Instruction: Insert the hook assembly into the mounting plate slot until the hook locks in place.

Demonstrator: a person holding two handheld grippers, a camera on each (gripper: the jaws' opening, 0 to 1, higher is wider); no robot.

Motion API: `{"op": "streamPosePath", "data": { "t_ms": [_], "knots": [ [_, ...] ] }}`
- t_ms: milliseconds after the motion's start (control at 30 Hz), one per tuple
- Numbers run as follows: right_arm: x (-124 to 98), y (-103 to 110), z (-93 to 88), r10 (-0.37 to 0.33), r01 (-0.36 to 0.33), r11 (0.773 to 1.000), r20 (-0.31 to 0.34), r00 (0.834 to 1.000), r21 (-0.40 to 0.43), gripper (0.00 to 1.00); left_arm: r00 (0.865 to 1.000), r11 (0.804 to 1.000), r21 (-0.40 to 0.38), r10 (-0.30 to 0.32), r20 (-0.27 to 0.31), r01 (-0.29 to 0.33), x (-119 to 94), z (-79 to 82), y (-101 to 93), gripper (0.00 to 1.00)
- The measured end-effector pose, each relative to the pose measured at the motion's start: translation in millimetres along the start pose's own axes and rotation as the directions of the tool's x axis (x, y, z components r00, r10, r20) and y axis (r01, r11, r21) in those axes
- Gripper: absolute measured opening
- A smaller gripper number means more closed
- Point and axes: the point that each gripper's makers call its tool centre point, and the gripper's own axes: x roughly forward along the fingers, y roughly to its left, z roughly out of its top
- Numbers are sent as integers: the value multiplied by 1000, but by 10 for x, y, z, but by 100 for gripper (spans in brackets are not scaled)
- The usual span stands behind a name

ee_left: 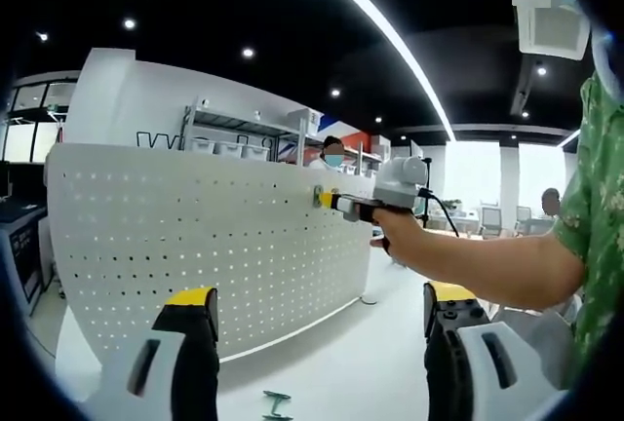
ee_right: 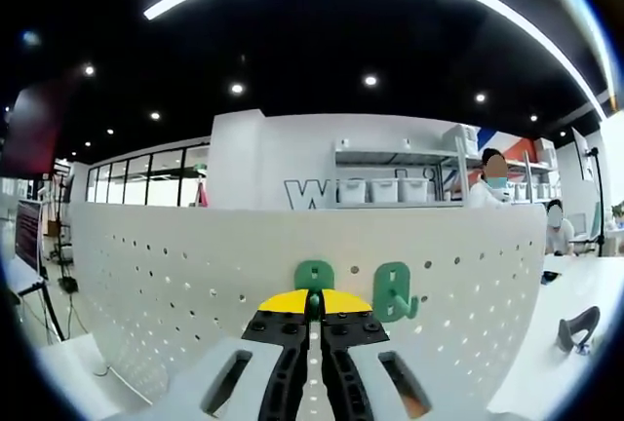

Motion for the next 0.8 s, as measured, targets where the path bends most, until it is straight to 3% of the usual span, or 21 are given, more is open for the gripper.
{"op": "streamPosePath", "data": {
  "t_ms": [333, 467, 800],
  "knots": [
    [9, 14, -19, 13, -13, 1000, -7, 1000, -20, 2, 1000, 1000, 6, -2, -5, 2, 4, -7, -8, 88],
    [2, 9, -60, 12, -12, 1000, -21, 1000, -27, 8, 1000, 1000, 8, -4, -10, 4, 8, -15, -17, 88],
    [-46, 8, -108, 21, -22, 999, -34, 999, -26, 11, 1000, 1000, 11, -3, -14, 3, -2, -24, -28, 88]
  ]
}}
